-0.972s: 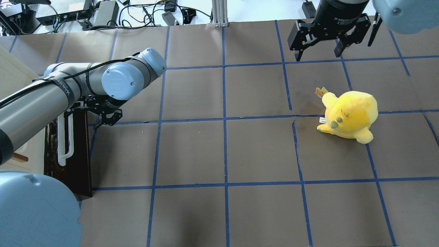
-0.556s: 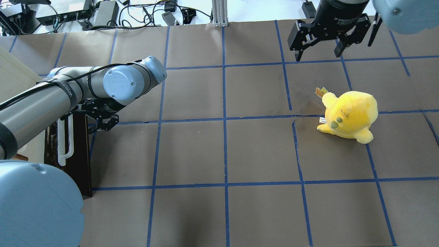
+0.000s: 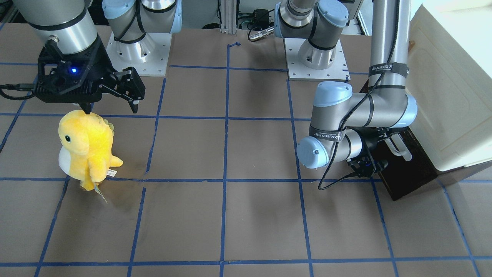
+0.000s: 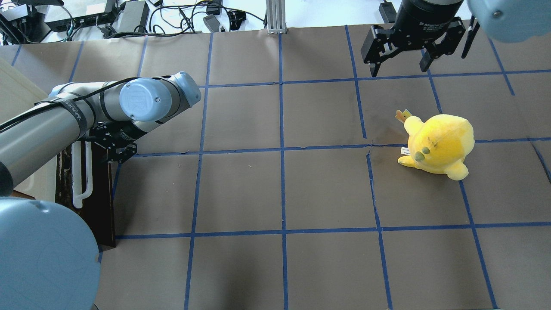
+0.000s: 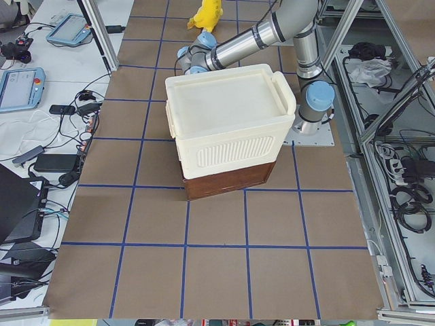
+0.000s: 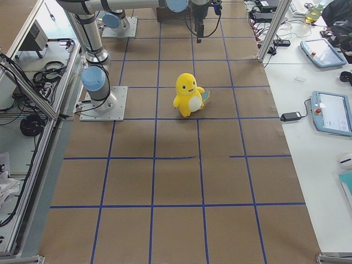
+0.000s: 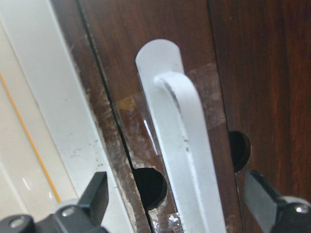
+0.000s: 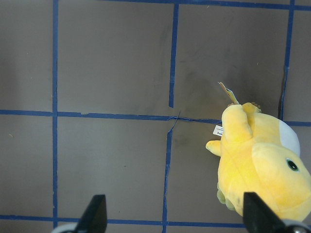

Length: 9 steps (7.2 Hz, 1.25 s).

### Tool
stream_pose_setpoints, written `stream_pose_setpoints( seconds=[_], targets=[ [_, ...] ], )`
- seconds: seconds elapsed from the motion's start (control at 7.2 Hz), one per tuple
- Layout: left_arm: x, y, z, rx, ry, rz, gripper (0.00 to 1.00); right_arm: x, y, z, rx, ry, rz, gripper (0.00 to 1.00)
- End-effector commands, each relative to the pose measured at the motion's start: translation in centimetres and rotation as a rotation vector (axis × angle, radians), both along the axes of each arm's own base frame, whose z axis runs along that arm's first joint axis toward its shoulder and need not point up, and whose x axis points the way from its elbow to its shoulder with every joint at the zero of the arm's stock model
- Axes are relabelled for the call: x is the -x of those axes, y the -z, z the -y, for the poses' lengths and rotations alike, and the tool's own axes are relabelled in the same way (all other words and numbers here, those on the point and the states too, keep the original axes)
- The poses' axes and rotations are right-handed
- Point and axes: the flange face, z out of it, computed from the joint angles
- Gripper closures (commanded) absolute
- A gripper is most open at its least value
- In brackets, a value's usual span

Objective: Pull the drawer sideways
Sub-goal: 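Close the left gripper on the white drawer handle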

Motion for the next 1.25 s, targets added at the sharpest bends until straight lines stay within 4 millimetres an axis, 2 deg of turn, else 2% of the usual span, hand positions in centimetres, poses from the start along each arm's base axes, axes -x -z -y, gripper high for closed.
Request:
stream_pose_setpoints(
  seconds=[0.0,0.14,0.42,0.56,0.83,0.97,1.11],
  targets=[
    [0.04,0.44,0.52,0.085,-0.029,0.027,0.11,0.0,0.0,0.0,0.0,0.0,0.0,0.0],
    [0.47,0.78,0.35,0.096,-0.032,0.035,0.13,0.0,0.0,0.0,0.0,0.0,0.0,0.0],
    [0.49,0.84,0.16,0.095,-0.038,0.033,0.32,0.0,0.0,0.0,0.0,0.0,0.0,0.0],
    [0.5,1.13,0.02,0.106,-0.043,0.038,0.32,0.0,0.0,0.0,0.0,0.0,0.0,0.0],
    [0.41,0.28,-0.1,0.121,-0.045,0.037,0.33,0.0,0.0,0.0,0.0,0.0,0.0,0.0],
    [0.5,0.39,-0.02,0.127,-0.046,0.038,0.33,0.0,0.0,0.0,0.0,0.0,0.0,0.0],
    [0.62,1.23,-0.04,0.125,-0.067,0.027,0.37,0.0,0.0,0.0,0.0,0.0,0.0,0.0]
  ],
)
